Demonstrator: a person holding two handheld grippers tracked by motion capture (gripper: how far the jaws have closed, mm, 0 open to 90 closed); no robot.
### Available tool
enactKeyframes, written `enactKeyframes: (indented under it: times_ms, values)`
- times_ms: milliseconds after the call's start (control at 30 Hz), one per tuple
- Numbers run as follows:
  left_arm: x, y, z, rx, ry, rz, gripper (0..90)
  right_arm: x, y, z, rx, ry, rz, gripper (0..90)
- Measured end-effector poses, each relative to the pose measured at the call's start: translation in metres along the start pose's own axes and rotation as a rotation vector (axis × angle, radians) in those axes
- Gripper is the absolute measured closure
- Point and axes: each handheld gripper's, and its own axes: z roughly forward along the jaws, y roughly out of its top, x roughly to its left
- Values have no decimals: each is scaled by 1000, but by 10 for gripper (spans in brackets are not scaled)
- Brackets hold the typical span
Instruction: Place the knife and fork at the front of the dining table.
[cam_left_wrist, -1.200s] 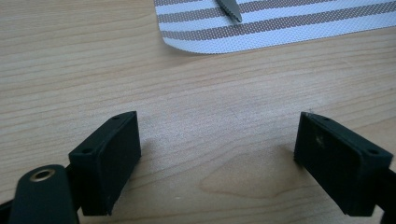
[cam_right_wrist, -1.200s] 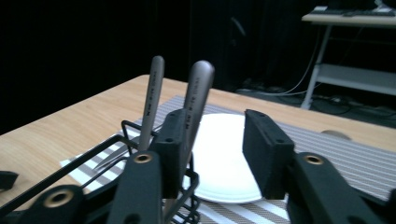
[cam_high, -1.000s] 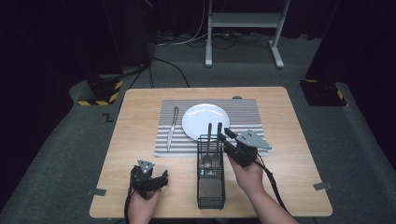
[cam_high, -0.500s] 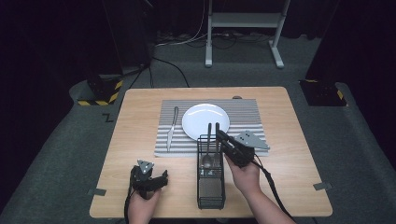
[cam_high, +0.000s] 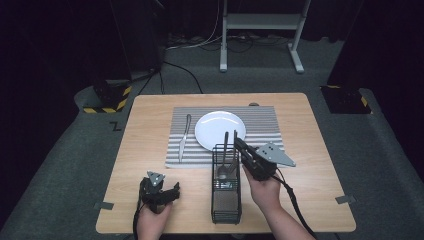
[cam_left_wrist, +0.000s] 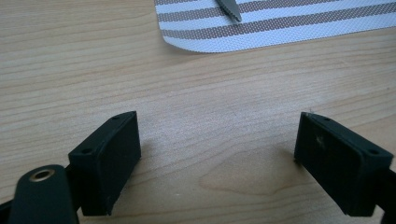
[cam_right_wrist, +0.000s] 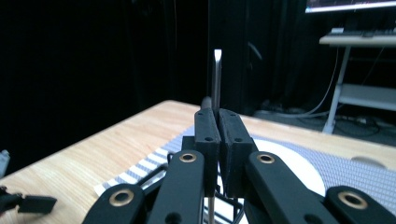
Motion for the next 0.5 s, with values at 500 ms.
enactKeyframes:
  times_ms: [500]
  values:
    - [-1,0,0,3,6,5,143,-1,31,-30,-139,-1,-9,876]
